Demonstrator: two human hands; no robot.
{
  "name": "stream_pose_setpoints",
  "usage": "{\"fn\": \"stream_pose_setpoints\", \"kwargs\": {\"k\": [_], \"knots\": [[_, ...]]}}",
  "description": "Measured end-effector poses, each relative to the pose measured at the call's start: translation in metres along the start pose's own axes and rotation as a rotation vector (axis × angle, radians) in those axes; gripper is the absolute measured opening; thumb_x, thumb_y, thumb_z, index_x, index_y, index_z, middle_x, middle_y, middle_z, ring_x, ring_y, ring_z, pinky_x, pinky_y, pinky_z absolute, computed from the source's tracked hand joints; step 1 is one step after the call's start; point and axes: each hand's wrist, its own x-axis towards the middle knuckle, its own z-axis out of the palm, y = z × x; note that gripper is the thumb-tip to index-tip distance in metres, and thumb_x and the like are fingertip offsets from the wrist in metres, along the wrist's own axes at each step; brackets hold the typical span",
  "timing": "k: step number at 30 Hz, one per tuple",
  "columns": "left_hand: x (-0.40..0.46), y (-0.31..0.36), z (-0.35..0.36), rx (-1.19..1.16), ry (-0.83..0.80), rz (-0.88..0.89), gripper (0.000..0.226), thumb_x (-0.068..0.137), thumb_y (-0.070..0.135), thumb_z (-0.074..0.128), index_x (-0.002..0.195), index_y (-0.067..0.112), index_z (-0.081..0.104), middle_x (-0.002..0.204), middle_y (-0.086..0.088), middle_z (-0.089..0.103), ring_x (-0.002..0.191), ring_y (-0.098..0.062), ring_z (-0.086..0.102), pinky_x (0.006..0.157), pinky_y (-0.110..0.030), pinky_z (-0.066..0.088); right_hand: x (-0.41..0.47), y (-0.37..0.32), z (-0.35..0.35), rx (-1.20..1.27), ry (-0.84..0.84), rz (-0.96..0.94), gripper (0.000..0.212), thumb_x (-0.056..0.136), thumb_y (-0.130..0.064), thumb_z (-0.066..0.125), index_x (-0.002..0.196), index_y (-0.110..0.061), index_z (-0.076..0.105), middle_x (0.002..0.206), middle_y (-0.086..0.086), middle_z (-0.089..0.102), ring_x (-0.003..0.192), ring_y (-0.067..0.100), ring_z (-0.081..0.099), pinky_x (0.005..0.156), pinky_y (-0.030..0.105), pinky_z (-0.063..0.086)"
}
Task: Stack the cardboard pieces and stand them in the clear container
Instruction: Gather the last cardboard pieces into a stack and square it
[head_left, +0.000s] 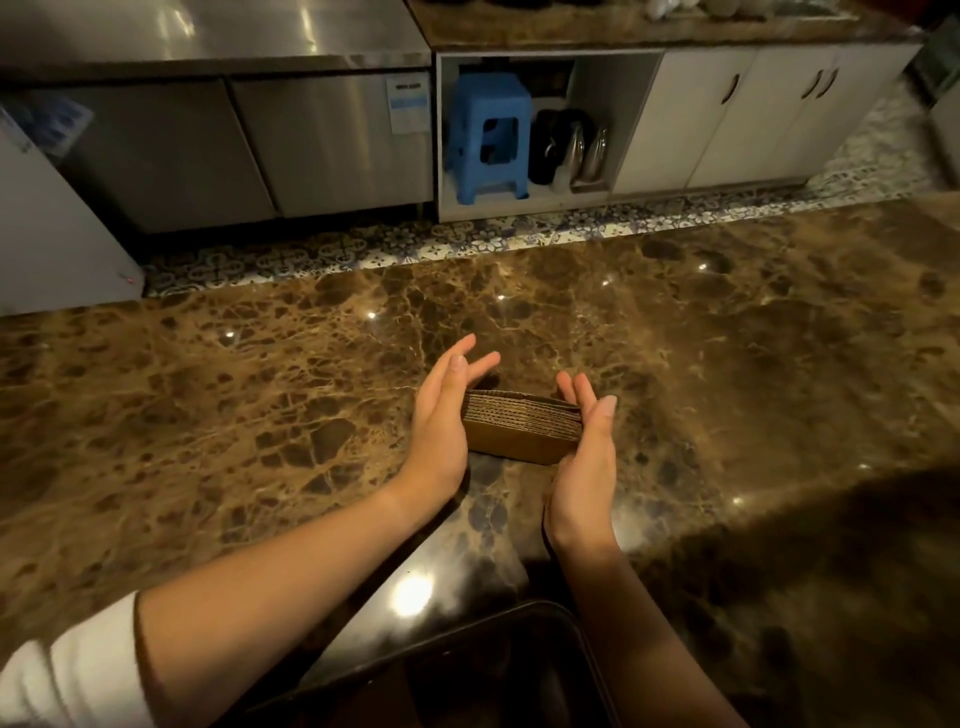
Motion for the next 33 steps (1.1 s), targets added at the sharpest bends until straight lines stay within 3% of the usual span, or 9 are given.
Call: {"fn": "stream_pose_setpoints", "kwargs": {"k": [4, 8, 14, 16, 18, 21, 23, 29, 33], "knots": [[0.003, 0.011, -0.004, -0.011, -0.082, 0.139, 0.052, 0.091, 0.076, 0.037, 0.139, 0.057, 0.044, 0.137, 0.008, 0.065, 0.138, -0.016, 0.048, 0.119, -0.057, 0.024, -0.002, -0.003, -0.003, 0.036, -0.067, -0.071, 0.072, 0.086, -0.083, 0.031, 0.147, -0.044, 0.039, 0.149, -0.018, 0.05, 0.141, 0.003, 0.04, 0.118, 0.041, 0.029], [0.003, 0.005, -0.01, 0.024, -0.127, 0.075, 0.065, 0.082, 0.085, 0.039, 0.141, 0.064, 0.019, 0.146, 0.006, 0.054, 0.138, -0.009, 0.046, 0.119, -0.047, 0.027, -0.003, 0.002, -0.003, -0.038, -0.08, -0.017, 0.084, 0.08, -0.09, 0.031, 0.148, -0.042, 0.035, 0.149, -0.021, 0.049, 0.141, 0.001, 0.04, 0.122, 0.044, 0.025], [0.004, -0.003, -0.014, 0.022, -0.072, 0.076, 0.05, 0.089, 0.077, 0.037, 0.135, 0.075, 0.02, 0.134, 0.013, 0.064, 0.135, -0.008, 0.05, 0.117, -0.05, 0.03, -0.001, 0.001, -0.002, -0.023, -0.085, 0.014, 0.071, 0.081, -0.09, 0.028, 0.135, -0.051, 0.05, 0.144, -0.021, 0.054, 0.139, 0.006, 0.044, 0.12, 0.048, 0.027], [0.006, -0.008, -0.016, 0.093, -0.078, 0.08, 0.048, 0.096, 0.067, 0.038, 0.141, 0.068, 0.022, 0.127, 0.012, 0.069, 0.128, -0.014, 0.058, 0.108, -0.042, 0.043, -0.003, 0.003, -0.001, -0.035, -0.094, 0.007, 0.071, 0.081, -0.089, 0.029, 0.136, -0.049, 0.05, 0.143, -0.02, 0.055, 0.138, 0.008, 0.046, 0.118, 0.045, 0.032], [0.007, -0.017, -0.017, 0.115, -0.09, 0.05, 0.051, 0.101, 0.045, 0.045, 0.149, 0.052, 0.027, 0.12, 0.007, 0.073, 0.116, -0.019, 0.066, 0.093, -0.034, 0.055, -0.005, 0.006, -0.004, -0.051, -0.096, 0.021, 0.074, 0.076, -0.089, 0.043, 0.136, -0.045, 0.049, 0.139, -0.019, 0.058, 0.131, 0.004, 0.052, 0.108, 0.03, 0.045], [0.01, -0.019, -0.015, 0.129, -0.055, 0.045, 0.043, 0.105, 0.027, 0.046, 0.144, 0.042, 0.038, 0.121, 0.003, 0.07, 0.115, -0.013, 0.066, 0.097, -0.036, 0.053, -0.001, 0.001, -0.01, -0.166, -0.18, 0.014, 0.069, 0.077, -0.052, 0.078, 0.136, -0.037, 0.045, 0.135, -0.016, 0.056, 0.113, -0.007, 0.061, 0.082, 0.013, 0.052], [0.011, -0.019, -0.014, 0.114, -0.039, 0.039, 0.037, 0.104, 0.028, 0.047, 0.134, 0.05, 0.043, 0.122, 0.002, 0.068, 0.115, -0.01, 0.065, 0.096, -0.036, 0.054, 0.006, -0.001, -0.018, -0.385, -0.247, -0.013, 0.066, 0.078, -0.02, 0.083, 0.13, -0.034, 0.046, 0.124, -0.015, 0.058, 0.102, -0.01, 0.062, 0.08, 0.017, 0.056], [0.011, -0.006, -0.019, 0.199, -0.107, -0.008, 0.035, 0.103, 0.029, 0.049, 0.136, 0.041, 0.043, 0.117, 0.001, 0.071, 0.104, -0.019, 0.069, 0.093, -0.049, 0.055, 0.014, -0.015, -0.021, -0.633, -0.224, -0.053, 0.043, 0.073, -0.013, 0.087, 0.1, -0.032, 0.06, 0.094, -0.009, 0.071, 0.082, 0.001, 0.068, 0.076, 0.028, 0.057], [0.002, 0.027, -0.029, 0.158, -0.229, -0.06, 0.087, 0.076, 0.069, 0.068, 0.148, 0.035, 0.032, 0.127, 0.002, 0.067, 0.115, -0.015, 0.066, 0.096, -0.034, 0.053, 0.01, -0.04, -0.019, -0.465, -0.178, -0.014, 0.041, 0.07, -0.007, 0.087, 0.097, -0.028, 0.065, 0.097, -0.001, 0.073, 0.09, 0.016, 0.071, 0.079, 0.044, 0.061]]}}
